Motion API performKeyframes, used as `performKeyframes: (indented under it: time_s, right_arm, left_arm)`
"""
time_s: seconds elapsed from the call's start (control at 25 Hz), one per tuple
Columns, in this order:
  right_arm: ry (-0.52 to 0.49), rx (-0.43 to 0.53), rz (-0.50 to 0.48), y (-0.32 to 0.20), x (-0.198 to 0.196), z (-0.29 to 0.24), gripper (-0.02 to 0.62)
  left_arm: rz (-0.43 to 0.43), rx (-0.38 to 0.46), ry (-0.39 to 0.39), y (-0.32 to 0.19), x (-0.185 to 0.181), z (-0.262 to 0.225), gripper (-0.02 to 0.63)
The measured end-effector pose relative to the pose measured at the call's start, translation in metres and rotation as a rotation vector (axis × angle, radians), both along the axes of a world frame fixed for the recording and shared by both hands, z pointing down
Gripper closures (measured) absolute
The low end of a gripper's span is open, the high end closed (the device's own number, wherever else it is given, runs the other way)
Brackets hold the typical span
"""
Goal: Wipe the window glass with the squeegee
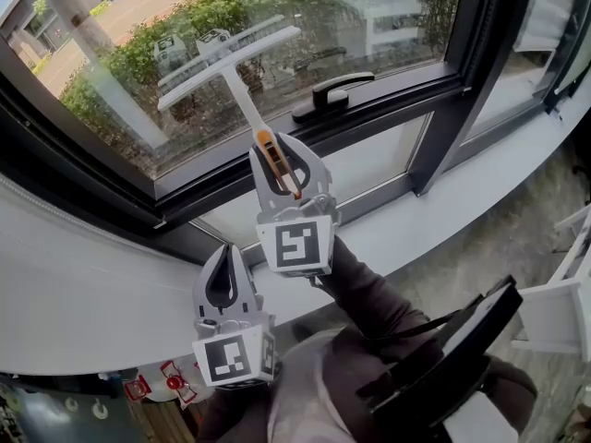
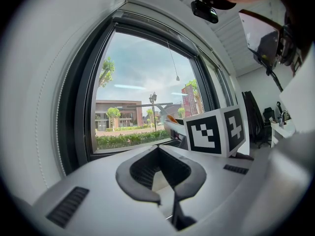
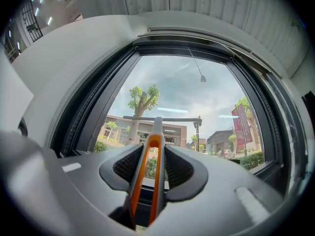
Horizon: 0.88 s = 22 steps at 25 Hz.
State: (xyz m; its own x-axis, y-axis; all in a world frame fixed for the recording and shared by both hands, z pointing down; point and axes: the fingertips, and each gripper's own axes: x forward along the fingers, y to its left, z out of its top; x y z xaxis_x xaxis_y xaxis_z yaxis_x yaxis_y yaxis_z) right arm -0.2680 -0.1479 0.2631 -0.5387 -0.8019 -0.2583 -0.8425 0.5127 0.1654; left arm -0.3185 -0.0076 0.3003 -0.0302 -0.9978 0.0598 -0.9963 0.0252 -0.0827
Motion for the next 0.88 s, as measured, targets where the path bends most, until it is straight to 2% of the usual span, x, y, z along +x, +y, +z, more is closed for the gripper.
performKeyframes:
  time_s: [0.88]
  right_arm:
    - [0.009, -0.081, -0.025, 0.006, -0.001, 0.030, 0.465]
  left_arm:
    - [0.031, -0.024, -0.003, 0.002, 0.006, 0.007, 0.604]
